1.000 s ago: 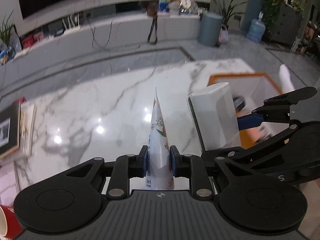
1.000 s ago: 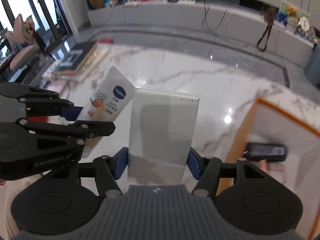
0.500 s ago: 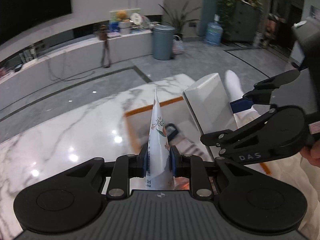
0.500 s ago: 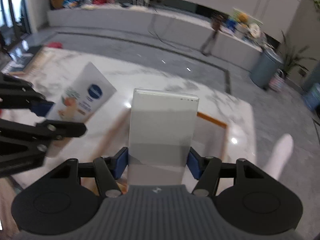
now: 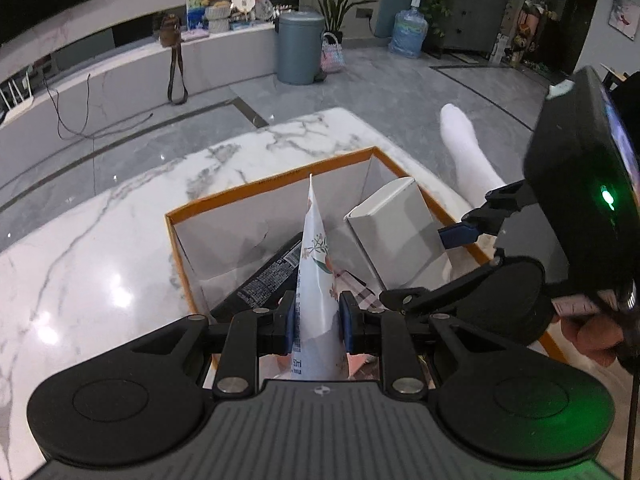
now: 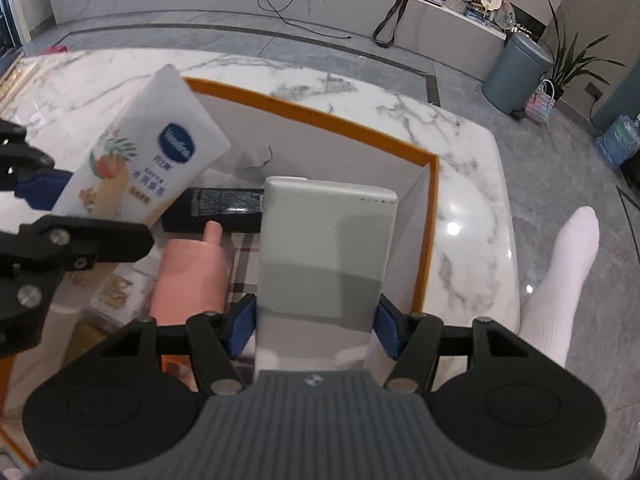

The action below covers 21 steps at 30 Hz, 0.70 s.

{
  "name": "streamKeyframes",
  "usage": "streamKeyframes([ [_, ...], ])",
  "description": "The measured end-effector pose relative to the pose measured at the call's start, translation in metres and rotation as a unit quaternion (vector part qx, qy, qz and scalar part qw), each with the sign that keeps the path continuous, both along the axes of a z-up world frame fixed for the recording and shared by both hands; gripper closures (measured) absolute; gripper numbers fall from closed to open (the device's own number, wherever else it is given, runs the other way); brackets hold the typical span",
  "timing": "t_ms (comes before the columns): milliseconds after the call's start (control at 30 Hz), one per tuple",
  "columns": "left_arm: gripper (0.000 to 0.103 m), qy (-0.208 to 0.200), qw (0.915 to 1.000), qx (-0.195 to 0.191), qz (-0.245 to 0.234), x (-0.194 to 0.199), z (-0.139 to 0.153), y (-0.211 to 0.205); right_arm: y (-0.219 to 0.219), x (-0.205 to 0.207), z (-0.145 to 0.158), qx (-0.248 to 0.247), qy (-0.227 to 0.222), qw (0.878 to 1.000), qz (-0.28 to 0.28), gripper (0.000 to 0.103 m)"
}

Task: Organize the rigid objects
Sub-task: 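Lower the lotion tube and white box into the shoebox and open both tools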

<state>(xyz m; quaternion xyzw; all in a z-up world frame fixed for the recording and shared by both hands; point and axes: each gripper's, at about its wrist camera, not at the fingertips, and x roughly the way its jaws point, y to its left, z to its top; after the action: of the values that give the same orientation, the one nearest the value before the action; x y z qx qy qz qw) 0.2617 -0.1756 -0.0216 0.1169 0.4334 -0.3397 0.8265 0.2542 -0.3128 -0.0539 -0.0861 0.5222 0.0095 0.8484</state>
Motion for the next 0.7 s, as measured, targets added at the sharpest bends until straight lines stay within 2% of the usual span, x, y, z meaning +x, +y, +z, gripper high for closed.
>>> streamKeyframes([
  [200,0.078,0.027,0.9995,0.004,0.017,0.012,-0.017,-0.008,-0.004,0.001,-0.01,0.014,-0.023,1.0,0.002,0.042],
  [533,0.078,0.034,0.9987,0.017,0.033,0.015,-0.025,-0.016,-0.001,-0.006,-0.017,-0.002,-0.076,0.997,0.004,0.045],
  [667,0.078,0.053,0.9973,-0.004,0.051,0.017,-0.025,-0.018,-0.011,-0.014,-0.012,0.028,-0.098,0.995,-0.018,0.051],
  [700,0.078,0.061,0.9966,-0.009,0.055,0.018,-0.026,-0.02,-0.012,-0.016,-0.013,0.032,-0.104,0.994,-0.022,0.059],
])
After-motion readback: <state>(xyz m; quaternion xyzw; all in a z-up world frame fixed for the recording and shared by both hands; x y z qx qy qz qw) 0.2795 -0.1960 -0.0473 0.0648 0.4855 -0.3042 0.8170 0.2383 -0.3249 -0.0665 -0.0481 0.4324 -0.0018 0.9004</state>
